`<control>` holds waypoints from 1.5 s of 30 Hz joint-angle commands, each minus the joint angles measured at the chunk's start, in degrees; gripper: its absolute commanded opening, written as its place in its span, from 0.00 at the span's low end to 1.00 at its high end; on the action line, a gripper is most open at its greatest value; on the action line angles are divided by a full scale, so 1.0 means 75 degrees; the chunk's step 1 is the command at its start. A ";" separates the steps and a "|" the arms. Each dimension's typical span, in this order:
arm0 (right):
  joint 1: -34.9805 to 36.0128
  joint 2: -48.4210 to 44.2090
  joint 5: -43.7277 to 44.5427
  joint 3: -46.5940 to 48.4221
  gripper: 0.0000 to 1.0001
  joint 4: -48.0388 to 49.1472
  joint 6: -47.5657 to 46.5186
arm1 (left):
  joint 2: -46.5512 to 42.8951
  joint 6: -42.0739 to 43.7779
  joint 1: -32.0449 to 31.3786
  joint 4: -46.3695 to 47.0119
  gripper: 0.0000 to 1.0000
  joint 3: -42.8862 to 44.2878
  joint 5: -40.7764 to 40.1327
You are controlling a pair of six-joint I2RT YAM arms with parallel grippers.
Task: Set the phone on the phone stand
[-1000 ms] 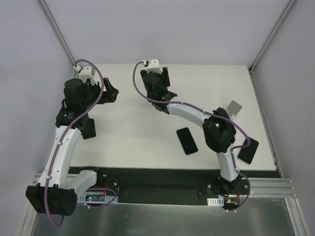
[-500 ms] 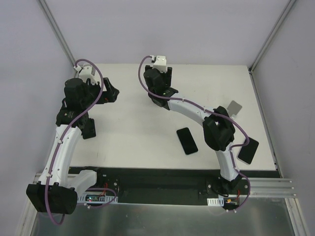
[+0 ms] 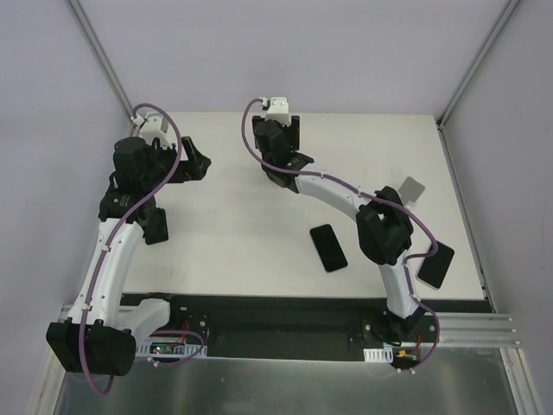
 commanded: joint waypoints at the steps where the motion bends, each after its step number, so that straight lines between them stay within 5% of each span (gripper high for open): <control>1: -0.0132 -0.0373 -0.0657 0.0009 0.01 0.0693 -0.0340 | -0.0042 -0.0082 0.0055 0.0387 0.88 0.0018 0.0248; 3: -0.0156 -0.0397 -0.0752 -0.0002 0.08 0.0681 -0.0293 | -0.0019 -0.0093 0.0055 0.0399 0.89 0.0029 0.0260; 4: -0.0156 -0.0432 -0.0904 -0.0014 0.19 0.0612 -0.0270 | 0.0005 -0.0070 0.0055 0.0399 0.88 0.0041 0.0294; 5: -0.0156 -0.0467 -0.1033 0.0021 0.46 0.0553 -0.0270 | 0.0005 -0.0070 0.0055 0.0410 0.89 0.0041 0.0283; 6: -0.0179 -0.0502 -0.1162 0.0056 0.63 0.0297 -0.0246 | 0.0017 -0.0082 0.0067 0.0399 0.89 0.0041 0.0295; 7: -0.0179 -0.0653 -0.1349 0.0091 0.95 0.0132 -0.0269 | 0.0005 -0.0070 0.0055 0.0410 0.89 0.0030 0.0283; 13: -0.0168 -0.2386 -0.2532 -0.0610 0.96 -0.1111 -0.0515 | 0.0075 -0.0070 0.0067 0.0399 0.89 0.0041 0.0318; 17: -0.0179 -0.4284 -0.2816 -0.2506 0.96 -0.1123 -0.0562 | 0.0040 -0.0093 0.0055 0.0411 0.90 0.0030 0.0365; 19: -0.0272 -0.5374 -0.2024 -0.3732 0.96 -0.1112 -0.0504 | 0.0040 -0.0128 0.0055 0.0399 0.89 0.0041 0.0412; 22: -0.1219 -0.6652 -0.1445 -0.4967 0.96 -0.1661 0.0418 | -0.0007 -0.0175 0.0055 0.0422 0.89 0.0030 0.0506; 25: -0.3209 -0.7439 -0.2446 -0.6059 0.96 -0.2422 0.2235 | 0.0040 -0.0210 0.0055 0.0434 0.90 0.0006 0.0564; 30: -0.5439 -0.7243 -0.3529 -0.6285 0.96 -0.2996 0.2976 | 0.0075 -0.0304 0.0044 0.0504 0.92 -0.0006 0.0776; 45: -0.6226 -0.4570 -0.2592 -0.5006 0.96 -0.3760 0.3083 | 0.0145 -0.0246 0.0044 0.0493 0.99 -0.0029 0.0717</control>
